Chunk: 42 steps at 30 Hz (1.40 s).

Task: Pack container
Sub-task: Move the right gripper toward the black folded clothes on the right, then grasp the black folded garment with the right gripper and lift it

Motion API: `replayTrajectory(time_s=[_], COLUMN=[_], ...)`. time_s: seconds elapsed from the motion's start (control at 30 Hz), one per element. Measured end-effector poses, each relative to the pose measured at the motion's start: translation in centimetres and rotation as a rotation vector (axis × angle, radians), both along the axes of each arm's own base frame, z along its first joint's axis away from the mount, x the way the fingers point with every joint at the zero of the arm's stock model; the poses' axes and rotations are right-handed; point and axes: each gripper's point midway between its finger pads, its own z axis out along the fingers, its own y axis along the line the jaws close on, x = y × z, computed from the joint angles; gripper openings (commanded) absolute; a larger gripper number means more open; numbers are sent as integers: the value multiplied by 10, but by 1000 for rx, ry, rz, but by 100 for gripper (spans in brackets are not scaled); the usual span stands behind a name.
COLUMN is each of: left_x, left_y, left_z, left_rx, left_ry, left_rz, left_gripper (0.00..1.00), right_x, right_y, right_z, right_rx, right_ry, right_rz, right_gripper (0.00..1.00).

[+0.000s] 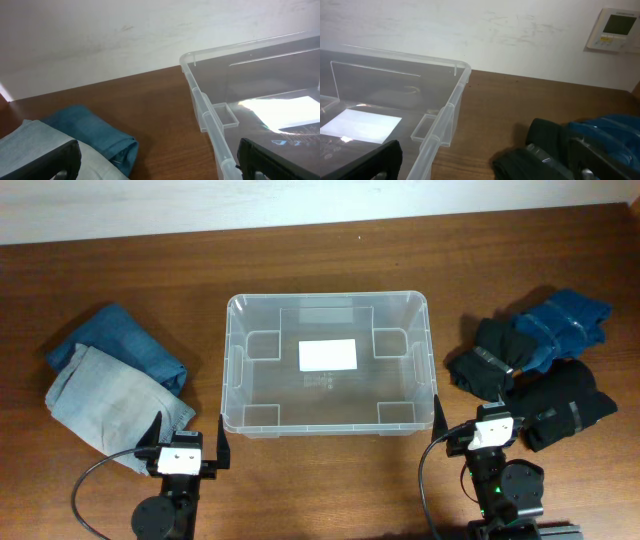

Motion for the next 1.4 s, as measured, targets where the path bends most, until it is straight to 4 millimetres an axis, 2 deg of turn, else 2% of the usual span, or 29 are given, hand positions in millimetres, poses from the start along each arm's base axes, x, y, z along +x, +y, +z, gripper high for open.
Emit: replayTrajectory(time_s=[0.33,0.5,0.6,0.7,0.8,0.9,1.03,1.13,1.2,1.27,1.33,1.37,1.4], left_x=[0,0,-1,0,8,25,51,61,66,71,76,77,77], left_y=[-1,-1,-2,-2,0,0,-1,-2,-2,-2,-3,-3,-3], left_z=[0,4,21,49,75,90,86,75,74,82,93,97,100], left_rx=[-7,-86,-124,-140,-143,-136,-120,-106,-100,-98,-100,-101,-101], left_ry=[0,-3,-13,11,55,139,332,478,548,561,543,534,528], left_rz=[-3,-2,-3,1,17,31,51,62,67,68,67,67,66], left_gripper=[100,99,99,99,99,99,99,100,100,100,99,99,99], right_x=[0,-3,-9,-12,-9,0,17,24,34,39,35,31,20], right_y=[2,2,0,-2,-2,-2,-2,-7,-24,-52,-91,-107,-135], right_z=[3,-1,5,24,43,55,56,58,68,80,84,82,74], right_rx=[25,67,90,102,101,96,83,92,132,202,313,359,451], right_ry=[-12,42,119,217,324,453,693,807,832,819,799,798,810], right_rz=[8,4,-12,-27,-38,-49,-61,-87,-135,-205,-295,-338,-415], right_gripper=[98,99,98,99,98,99,99,99,99,98,98,98,98])
